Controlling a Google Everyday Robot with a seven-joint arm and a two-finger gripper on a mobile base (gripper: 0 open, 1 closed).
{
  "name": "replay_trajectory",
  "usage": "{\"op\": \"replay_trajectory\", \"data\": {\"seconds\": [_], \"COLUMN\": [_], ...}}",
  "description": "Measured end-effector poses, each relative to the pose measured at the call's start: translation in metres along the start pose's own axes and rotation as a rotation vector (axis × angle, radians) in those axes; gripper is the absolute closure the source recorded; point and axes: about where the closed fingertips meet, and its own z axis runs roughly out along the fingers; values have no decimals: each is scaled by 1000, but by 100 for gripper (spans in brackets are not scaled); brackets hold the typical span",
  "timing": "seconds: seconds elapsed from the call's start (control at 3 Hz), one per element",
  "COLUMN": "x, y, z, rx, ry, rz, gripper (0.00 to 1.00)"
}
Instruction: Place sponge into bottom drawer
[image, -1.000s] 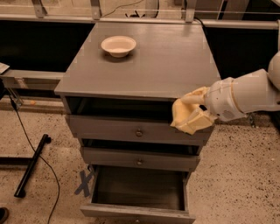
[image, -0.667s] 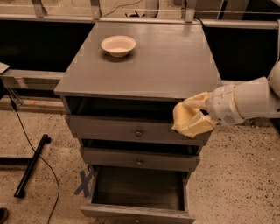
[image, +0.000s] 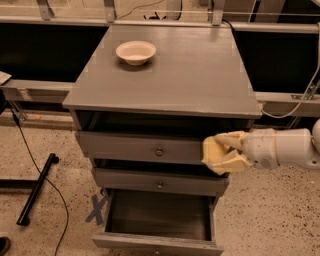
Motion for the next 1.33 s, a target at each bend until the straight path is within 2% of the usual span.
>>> {"op": "replay_trajectory", "data": {"seconds": [0.33,0.67,1.33], "x": [39,72,129], "y": [3,8,23], "z": [11,22,38], "rx": [-30,-62,-101], "ry": [-105,-182,-300], "rz": [77,150,261], "gripper": [100,100,100]}}
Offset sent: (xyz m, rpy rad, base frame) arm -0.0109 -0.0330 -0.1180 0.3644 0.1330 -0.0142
